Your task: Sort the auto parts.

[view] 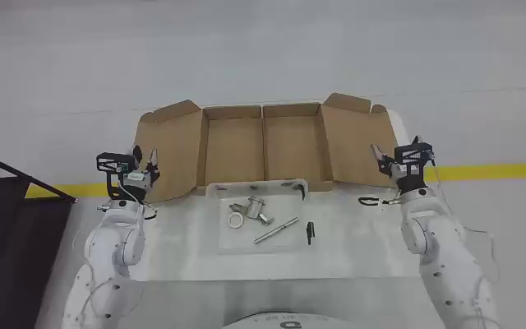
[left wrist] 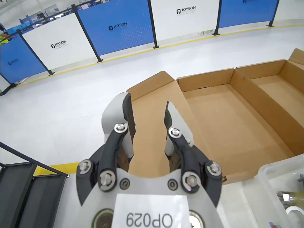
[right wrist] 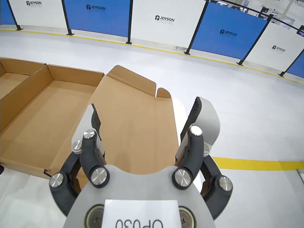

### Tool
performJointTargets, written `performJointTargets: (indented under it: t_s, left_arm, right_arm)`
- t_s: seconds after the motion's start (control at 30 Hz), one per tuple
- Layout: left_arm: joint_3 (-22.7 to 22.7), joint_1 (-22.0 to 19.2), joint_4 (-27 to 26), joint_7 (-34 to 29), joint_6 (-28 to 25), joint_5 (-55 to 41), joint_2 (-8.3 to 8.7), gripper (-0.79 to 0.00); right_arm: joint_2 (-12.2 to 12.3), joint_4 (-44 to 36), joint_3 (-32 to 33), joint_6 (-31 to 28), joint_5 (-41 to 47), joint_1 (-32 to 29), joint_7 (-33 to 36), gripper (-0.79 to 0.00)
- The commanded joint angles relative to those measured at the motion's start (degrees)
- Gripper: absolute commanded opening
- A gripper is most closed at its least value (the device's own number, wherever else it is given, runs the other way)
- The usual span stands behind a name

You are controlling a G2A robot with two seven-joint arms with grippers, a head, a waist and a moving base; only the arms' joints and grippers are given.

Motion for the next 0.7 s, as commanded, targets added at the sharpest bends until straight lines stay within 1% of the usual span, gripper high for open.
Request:
performJointTargets:
  t_s: [0.0, 0.07, 0.17, 0.53, 0.6, 0.67]
  left_arm:
    - [0.0, 0.0, 0.0, 0.0, 0.0, 0.0, 0.0, 0.0]
    - [0.0, 0.0, 0.0, 0.0, 0.0, 0.0, 0.0, 0.0]
    - [0.0, 0.0, 0.0, 0.0, 0.0, 0.0, 0.0, 0.0]
    - [0.0, 0.0, 0.0, 0.0, 0.0, 0.0, 0.0, 0.0]
    - [0.0, 0.0, 0.0, 0.0, 0.0, 0.0, 0.0, 0.0]
    - [0.0, 0.0, 0.0, 0.0, 0.0, 0.0, 0.0, 0.0]
  right_arm:
    - [0.16, -0.79, -1.44, -3.59, -3.36, -0.29, -0.04, 0.0]
    - [0.52, -1.36, -2.13, -7.84, -7.86, -0.12, 1.55, 0.0]
    - [0.77, -2.56, -3.22, -11.72, -11.29, 0.43, 3.81, 0.0]
    - [0.81, -3.02, -3.21, -12.6, -11.17, 0.48, 4.08, 0.0]
    - [1.17, -3.99, -3.27, -20.0, -10.03, 0.27, 1.89, 0.0]
    - [1.87, -5.25, -1.69, -28.16, -11.46, -0.78, -1.09, 0.0]
